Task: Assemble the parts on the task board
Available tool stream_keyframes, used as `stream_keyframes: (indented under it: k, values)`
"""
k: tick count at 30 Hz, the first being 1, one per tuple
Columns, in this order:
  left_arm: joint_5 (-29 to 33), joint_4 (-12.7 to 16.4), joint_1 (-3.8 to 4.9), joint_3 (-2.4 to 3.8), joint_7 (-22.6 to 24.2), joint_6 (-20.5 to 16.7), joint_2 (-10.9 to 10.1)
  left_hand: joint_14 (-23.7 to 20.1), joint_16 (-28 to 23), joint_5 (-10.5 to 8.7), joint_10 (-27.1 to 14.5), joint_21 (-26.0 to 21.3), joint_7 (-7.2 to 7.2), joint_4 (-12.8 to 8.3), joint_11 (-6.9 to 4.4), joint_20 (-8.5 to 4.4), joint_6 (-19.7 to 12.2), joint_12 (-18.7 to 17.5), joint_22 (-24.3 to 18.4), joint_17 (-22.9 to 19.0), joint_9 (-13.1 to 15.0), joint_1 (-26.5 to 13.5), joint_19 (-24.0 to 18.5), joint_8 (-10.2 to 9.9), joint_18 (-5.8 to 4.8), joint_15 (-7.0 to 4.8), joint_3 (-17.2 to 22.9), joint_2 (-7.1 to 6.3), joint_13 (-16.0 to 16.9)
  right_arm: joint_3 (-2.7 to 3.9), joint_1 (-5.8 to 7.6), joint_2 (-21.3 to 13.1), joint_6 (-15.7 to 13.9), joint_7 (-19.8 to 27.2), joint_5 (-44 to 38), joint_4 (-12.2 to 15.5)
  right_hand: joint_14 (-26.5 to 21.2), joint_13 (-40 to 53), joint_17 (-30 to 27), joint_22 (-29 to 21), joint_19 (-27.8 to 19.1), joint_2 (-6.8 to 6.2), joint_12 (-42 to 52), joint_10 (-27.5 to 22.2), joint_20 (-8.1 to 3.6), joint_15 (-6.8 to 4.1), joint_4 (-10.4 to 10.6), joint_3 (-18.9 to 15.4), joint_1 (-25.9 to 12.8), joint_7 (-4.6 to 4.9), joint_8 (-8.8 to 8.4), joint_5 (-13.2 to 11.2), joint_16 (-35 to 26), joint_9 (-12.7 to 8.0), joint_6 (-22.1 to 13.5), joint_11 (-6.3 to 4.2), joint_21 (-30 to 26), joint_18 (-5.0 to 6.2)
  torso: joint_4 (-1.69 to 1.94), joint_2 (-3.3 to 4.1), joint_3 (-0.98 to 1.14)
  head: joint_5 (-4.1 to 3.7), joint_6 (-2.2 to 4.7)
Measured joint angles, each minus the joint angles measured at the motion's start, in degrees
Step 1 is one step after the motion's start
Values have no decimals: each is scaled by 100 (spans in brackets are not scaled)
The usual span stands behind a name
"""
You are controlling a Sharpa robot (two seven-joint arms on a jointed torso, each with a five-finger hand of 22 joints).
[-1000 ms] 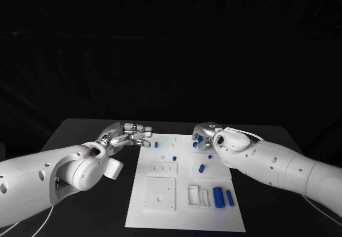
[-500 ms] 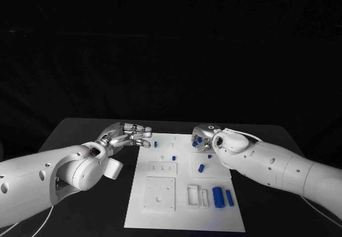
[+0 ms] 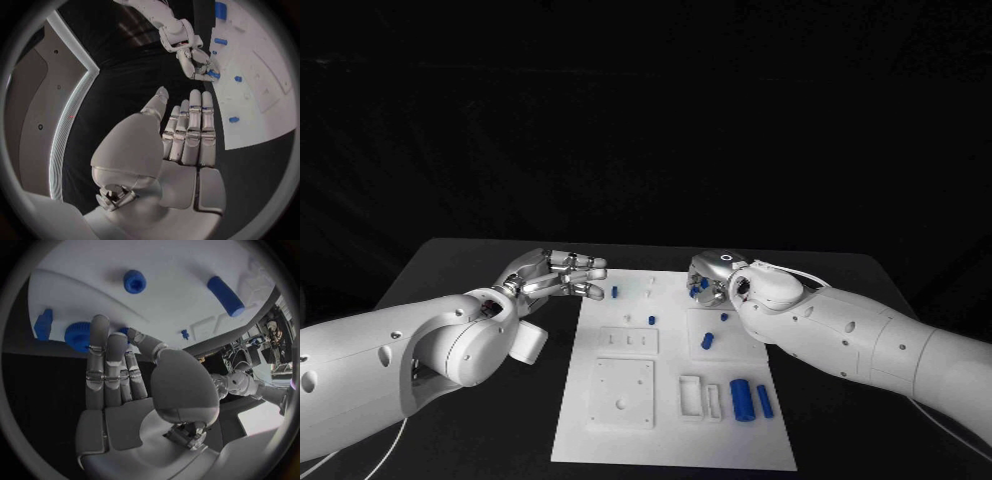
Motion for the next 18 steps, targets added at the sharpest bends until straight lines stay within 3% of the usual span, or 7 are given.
stream_keyframes:
  k: [18]
  values:
    - [-2, -8, 1, 0, -23, 7, 4, -20, 0, 0, -21, 0, 0, 0, 21, 0, 0, 0, 0, 0, 0, 0, 0, 0, 0, -20, 0, 0, 0, 1, -1, 69, -620, -201, -192, 141, -8, 2, 67, 793, -73, 14, 24, 83, -108, -49, 72, 165, 61, -60, -13, -139, 23, 21, 165, 15, 389, -110, 13, 21, -17, 30, 97]
